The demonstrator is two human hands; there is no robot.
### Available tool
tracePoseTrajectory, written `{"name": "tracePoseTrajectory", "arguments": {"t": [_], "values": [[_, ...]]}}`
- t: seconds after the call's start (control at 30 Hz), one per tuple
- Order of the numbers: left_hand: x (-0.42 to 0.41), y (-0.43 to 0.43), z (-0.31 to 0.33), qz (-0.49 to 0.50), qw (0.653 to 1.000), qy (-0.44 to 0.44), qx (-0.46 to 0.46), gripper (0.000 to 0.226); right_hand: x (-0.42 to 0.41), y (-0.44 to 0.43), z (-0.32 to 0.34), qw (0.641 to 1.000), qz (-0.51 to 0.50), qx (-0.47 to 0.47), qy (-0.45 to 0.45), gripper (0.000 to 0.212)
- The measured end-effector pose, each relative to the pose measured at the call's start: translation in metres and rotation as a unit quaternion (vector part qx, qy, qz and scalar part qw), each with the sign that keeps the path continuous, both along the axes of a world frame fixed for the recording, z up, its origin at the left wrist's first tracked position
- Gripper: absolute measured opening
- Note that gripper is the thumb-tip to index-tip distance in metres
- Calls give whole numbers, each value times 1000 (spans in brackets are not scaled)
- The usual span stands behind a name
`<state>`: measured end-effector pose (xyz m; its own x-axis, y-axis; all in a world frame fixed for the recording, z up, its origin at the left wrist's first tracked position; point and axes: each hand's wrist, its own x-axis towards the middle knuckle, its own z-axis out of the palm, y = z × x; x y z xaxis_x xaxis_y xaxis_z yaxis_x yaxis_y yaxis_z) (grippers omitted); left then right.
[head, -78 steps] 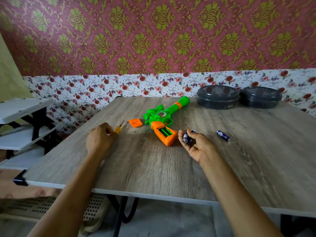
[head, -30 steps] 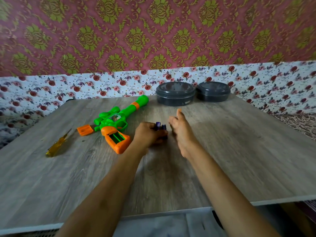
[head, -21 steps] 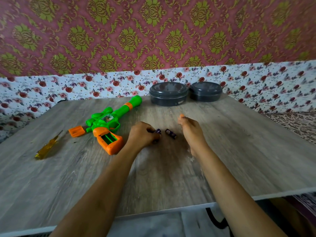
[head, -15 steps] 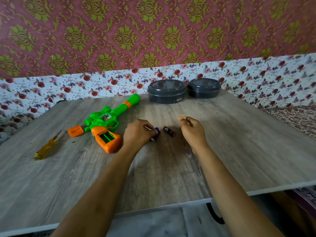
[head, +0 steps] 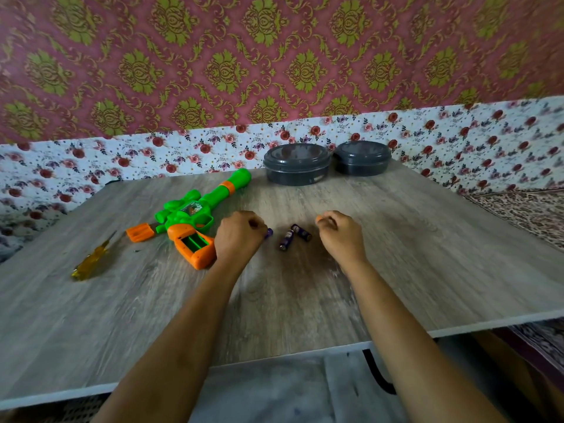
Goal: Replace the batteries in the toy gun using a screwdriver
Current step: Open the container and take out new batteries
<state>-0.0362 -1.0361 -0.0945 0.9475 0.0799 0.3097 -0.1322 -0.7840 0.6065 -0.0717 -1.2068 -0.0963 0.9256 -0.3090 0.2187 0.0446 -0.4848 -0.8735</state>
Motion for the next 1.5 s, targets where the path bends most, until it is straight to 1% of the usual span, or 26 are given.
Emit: {"name": "tracePoseTrajectory", "arguments": {"t": [0.07,0.17,0.27,0.4,0.47,0.5,0.6,0.63,0.7,0.8,0.9,0.93,1.0,1.13,1.27,1.33,1.4,1.5], "values": [[1,-4,3,-8,1000,-11,0,10,-1,-4,4,1000,2,-10,4,31],[6,-16,14,-32,999,-33,20,12,0,-24,12,999,5,-49,9,37],[18,-40,31,-78,995,-52,41,13,6,-58,21,996,-28,-86,-1,38],[48,-92,44,-150,984,-59,76,18,20,-104,25,989,-78,-128,5,43],[68,-123,46,-188,975,-53,103,25,28,-120,21,984,-97,-150,14,45],[79,-136,47,-203,969,-49,132,30,31,-125,17,979,-104,-174,26,46],[120,-173,47,-238,945,-32,220,46,40,-140,7,962,-91,-240,93,48],[134,-185,45,-242,940,-31,237,48,43,-144,2,959,-79,-248,116,48],[158,-202,45,-237,937,-21,256,48,47,-146,-4,951,-65,-270,133,47],[190,-224,50,-222,933,-16,282,60,52,-146,-10,945,-65,-295,127,47],[219,-236,55,-205,924,-19,322,72,54,-146,-13,946,-71,-295,117,46],[226,-240,55,-203,918,-12,340,72,56,-147,-13,946,-73,-293,116,46],[233,-242,55,-199,911,3,362,64,57,-148,-14,947,-72,-289,116,46],[222,-242,46,-198,914,-21,354,59,55,-148,-11,950,-71,-281,113,47],[178,-227,45,-240,913,-62,325,55,51,-148,-4,963,-69,-235,112,64],[145,-214,49,-268,911,-68,307,52,47,-146,-1,970,-74,-207,102,72],[111,-205,54,-290,910,-63,289,47,39,-143,2,976,-81,-177,95,81],[72,-194,59,-315,909,-32,273,40,22,-136,8,981,-83,-149,93,99]]}}
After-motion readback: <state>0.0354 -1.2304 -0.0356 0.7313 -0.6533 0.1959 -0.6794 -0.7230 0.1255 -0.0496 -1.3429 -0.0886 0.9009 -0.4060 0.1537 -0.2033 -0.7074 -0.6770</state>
